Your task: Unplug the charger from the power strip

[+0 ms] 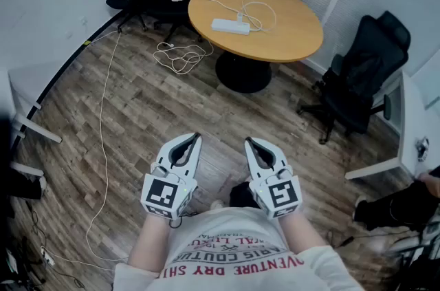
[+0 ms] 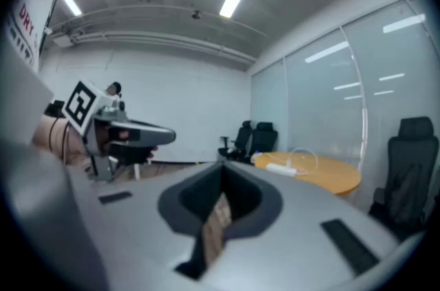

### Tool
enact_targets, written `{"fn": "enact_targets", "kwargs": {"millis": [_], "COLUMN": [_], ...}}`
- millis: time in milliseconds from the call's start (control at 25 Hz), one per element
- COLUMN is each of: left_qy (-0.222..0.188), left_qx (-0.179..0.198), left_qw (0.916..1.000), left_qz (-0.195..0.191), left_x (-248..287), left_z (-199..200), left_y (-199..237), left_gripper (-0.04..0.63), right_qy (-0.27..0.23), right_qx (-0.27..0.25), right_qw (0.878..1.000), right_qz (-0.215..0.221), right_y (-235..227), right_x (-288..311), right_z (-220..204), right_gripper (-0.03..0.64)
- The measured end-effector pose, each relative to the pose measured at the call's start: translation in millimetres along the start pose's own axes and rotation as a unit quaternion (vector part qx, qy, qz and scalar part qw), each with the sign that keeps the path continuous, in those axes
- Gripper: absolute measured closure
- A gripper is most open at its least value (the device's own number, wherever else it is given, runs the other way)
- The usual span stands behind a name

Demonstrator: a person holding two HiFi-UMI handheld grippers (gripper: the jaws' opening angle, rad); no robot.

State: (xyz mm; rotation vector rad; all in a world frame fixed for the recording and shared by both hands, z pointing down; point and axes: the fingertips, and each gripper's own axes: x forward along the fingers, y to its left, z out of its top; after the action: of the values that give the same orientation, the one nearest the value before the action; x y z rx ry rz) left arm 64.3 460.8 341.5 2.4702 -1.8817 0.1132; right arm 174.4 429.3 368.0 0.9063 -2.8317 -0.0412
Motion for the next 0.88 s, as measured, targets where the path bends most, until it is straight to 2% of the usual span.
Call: {"fn": "enact_targets", "kwargs": {"millis": [320, 600, 880], "left_qy": [0.000, -0.001, 0.004], "left_qx": [-0.002, -0.012, -0.019], "left_qw": [1.0000, 0.9999, 0.9996], "left_qz": [0.001, 0.007, 0.022], "left_x": [9.0, 15.0, 15.7], "left_z": [-1.6, -3.5, -8.5], "left_y": [4.1, 10.4, 24.0], "left_gripper": [0.563, 0.563, 0.563], "right_qy": [0.000, 0.008, 0.014], "right_qx": [0.008, 0.036, 0.053], "right_qw": [0.999, 0.998, 0.998], "right_qz": [-0.037, -0.048, -0.032], "right_y": [-21.5, -31.1, -30.6], "right_x": [7.1, 14.2, 28.7], "right_z": [2.7, 1.2, -3.6], "right_gripper": [0.590, 0.589, 0.589]}}
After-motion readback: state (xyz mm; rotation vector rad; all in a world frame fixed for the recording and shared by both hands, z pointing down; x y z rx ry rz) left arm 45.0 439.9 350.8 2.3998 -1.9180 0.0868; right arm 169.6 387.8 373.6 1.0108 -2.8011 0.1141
